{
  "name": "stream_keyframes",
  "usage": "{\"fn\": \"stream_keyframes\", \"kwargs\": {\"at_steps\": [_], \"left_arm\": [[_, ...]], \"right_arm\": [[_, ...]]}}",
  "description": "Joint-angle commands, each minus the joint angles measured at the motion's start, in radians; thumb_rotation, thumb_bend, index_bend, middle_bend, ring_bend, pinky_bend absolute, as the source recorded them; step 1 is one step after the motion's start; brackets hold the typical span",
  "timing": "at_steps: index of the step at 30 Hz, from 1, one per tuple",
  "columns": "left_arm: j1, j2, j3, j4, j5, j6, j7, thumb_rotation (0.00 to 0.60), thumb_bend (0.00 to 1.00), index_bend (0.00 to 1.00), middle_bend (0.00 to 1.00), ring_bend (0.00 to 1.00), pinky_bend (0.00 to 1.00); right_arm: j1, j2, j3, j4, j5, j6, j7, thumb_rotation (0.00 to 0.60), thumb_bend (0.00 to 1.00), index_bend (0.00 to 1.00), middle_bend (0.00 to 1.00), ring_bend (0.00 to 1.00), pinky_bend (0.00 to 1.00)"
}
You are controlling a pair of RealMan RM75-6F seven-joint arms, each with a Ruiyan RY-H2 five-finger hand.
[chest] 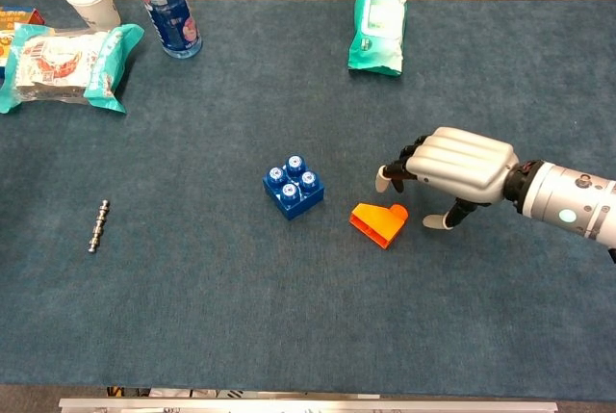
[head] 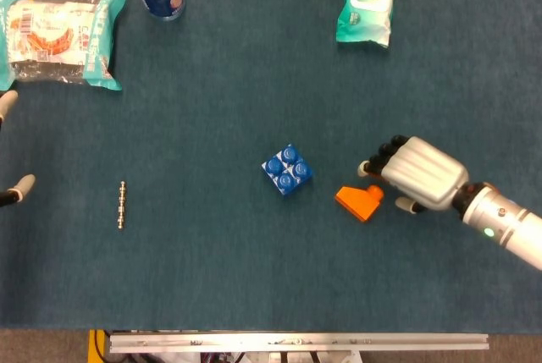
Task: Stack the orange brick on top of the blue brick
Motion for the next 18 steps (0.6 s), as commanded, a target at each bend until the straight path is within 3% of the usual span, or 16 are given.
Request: {"fn": "stream_keyframes", "kwargs": {"at_steps": [1,18], "left_arm": [[0.001,0.001,-0.001,-0.003,0.006,0.001,-0.002,0.6,0.15,0.1,0.15,0.16,0.1],[0.012,0.005,-0.006,-0.001,0.014,-0.005,-0.022,0.6,0.15,0.1,0.15,0.16,0.1]], "right_arm": [[0.006,-0.003,0.0,0.002,0.002,-0.003,-0.009,0.6,0.19,0.36,0.42,0.33,0.34],[0.035,-0.051,-0.011,0.039,0.04,-0.044,-0.042,0.6,0.21,0.45,0.42,0.33,0.34]]}}
